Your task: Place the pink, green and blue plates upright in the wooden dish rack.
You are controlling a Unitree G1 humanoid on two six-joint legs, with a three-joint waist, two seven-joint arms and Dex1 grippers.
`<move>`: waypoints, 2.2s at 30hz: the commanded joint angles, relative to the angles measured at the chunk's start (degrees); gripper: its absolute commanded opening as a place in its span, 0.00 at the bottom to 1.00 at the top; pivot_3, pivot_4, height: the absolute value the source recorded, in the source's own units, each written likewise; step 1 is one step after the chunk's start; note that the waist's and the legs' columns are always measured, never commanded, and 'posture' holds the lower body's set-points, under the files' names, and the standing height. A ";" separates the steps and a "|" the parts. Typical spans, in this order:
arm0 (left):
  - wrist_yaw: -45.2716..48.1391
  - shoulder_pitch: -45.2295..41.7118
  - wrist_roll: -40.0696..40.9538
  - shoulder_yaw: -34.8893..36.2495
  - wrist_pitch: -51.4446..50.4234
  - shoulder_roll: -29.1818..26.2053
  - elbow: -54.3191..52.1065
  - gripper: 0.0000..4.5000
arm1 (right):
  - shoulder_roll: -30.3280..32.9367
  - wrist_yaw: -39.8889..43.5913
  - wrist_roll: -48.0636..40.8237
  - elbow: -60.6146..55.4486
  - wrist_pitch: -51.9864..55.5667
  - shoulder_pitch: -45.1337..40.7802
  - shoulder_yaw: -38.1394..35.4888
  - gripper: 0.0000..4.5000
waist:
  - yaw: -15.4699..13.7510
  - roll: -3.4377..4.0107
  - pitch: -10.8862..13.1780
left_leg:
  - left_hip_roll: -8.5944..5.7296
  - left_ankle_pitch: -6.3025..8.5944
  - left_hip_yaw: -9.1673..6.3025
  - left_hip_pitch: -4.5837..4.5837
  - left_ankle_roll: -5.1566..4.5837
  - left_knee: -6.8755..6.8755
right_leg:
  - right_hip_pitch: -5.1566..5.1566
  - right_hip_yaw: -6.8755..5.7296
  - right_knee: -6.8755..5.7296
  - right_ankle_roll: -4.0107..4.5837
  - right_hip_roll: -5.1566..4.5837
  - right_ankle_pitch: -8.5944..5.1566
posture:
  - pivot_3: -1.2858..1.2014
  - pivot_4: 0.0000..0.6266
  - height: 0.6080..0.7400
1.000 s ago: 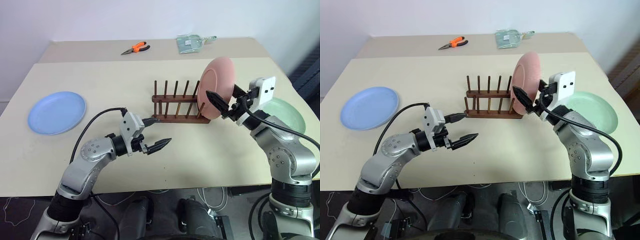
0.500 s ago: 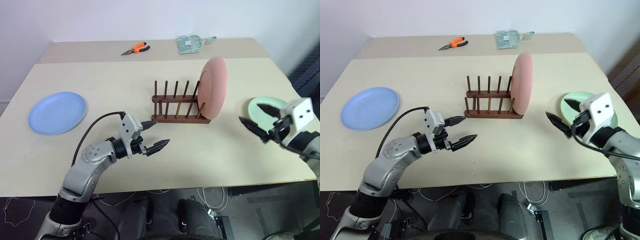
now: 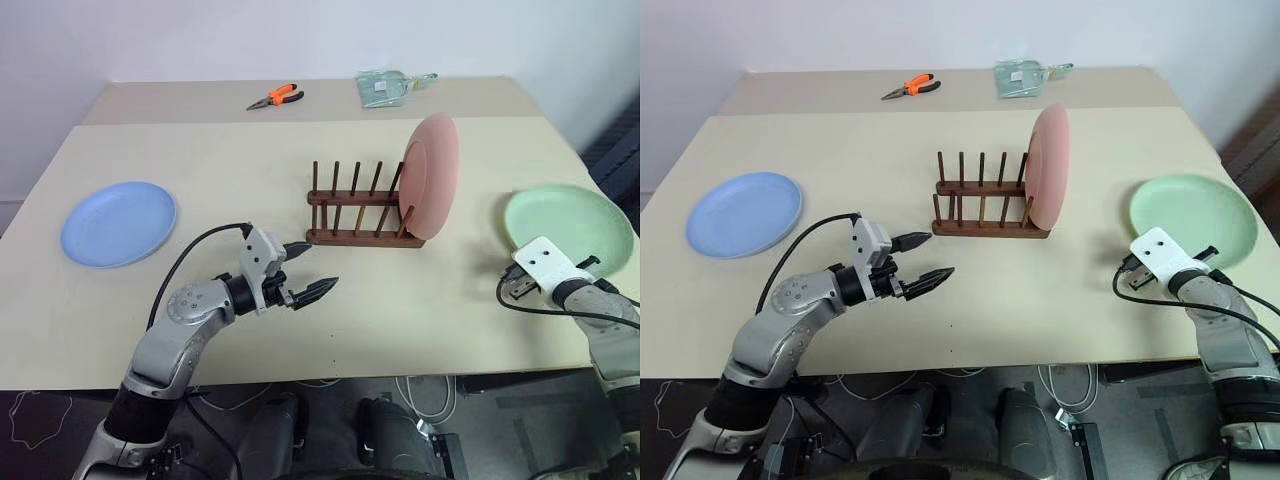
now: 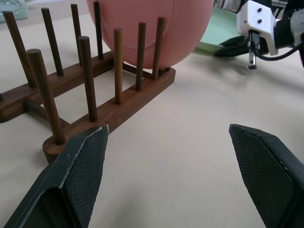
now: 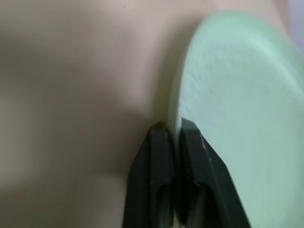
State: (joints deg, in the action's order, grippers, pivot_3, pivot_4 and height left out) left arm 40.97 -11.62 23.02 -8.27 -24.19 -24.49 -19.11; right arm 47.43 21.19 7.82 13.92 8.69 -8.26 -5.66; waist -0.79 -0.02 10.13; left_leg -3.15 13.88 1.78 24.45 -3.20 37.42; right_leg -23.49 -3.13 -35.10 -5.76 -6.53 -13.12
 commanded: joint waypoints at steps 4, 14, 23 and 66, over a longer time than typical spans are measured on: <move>-1.13 1.18 -0.64 1.43 1.52 -0.27 -2.62 0.93 | -0.15 -0.44 -3.40 -13.54 -2.42 -4.49 -5.21 0.01 | 0.24 0.17 0.09 | 0.00 0.00 0.00 0.00 0.00 -0.01 | -0.03 0.01 -0.02 -0.01 0.01 0.01 | 0.52 0.24 1.00; -3.96 -0.91 -4.76 5.94 10.07 0.08 6.57 0.93 | -12.54 -2.66 -63.41 -44.47 23.39 -26.48 -18.23 0.01 | -1.38 0.14 0.20 | 0.05 0.04 -0.31 0.02 -0.02 -0.08 | -0.08 -0.13 0.10 -0.22 0.08 0.09 | 0.52 0.24 1.00; -4.03 0.96 -5.38 7.14 12.64 0.19 7.58 0.93 | -27.42 -16.99 -77.78 -45.86 27.86 -24.36 -6.18 0.01 | -0.94 0.18 0.20 | -0.06 0.07 -0.09 0.05 -0.08 -0.14 | -0.15 -0.02 -0.04 -0.07 -0.15 0.03 | 0.52 0.24 1.00; -55.26 -9.98 -11.29 40.43 -3.62 5.52 14.93 0.99 | -12.82 13.83 -19.59 -35.96 3.16 -30.13 21.07 0.96 | 0.14 -0.19 0.22 | -0.04 0.00 0.00 0.06 -0.01 -0.01 | -0.17 -0.13 -0.18 -0.32 0.08 0.14 | 0.52 0.24 1.00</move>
State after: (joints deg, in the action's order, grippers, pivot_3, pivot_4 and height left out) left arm -9.92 -21.07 11.86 28.30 -24.57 -18.61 -2.34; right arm 35.17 33.91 -13.50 -21.73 14.15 -38.68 15.09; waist -0.65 -0.21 10.35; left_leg -3.18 13.88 1.78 24.51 -3.21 37.42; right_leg -23.66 -3.26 -35.28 -6.09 -6.44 -12.98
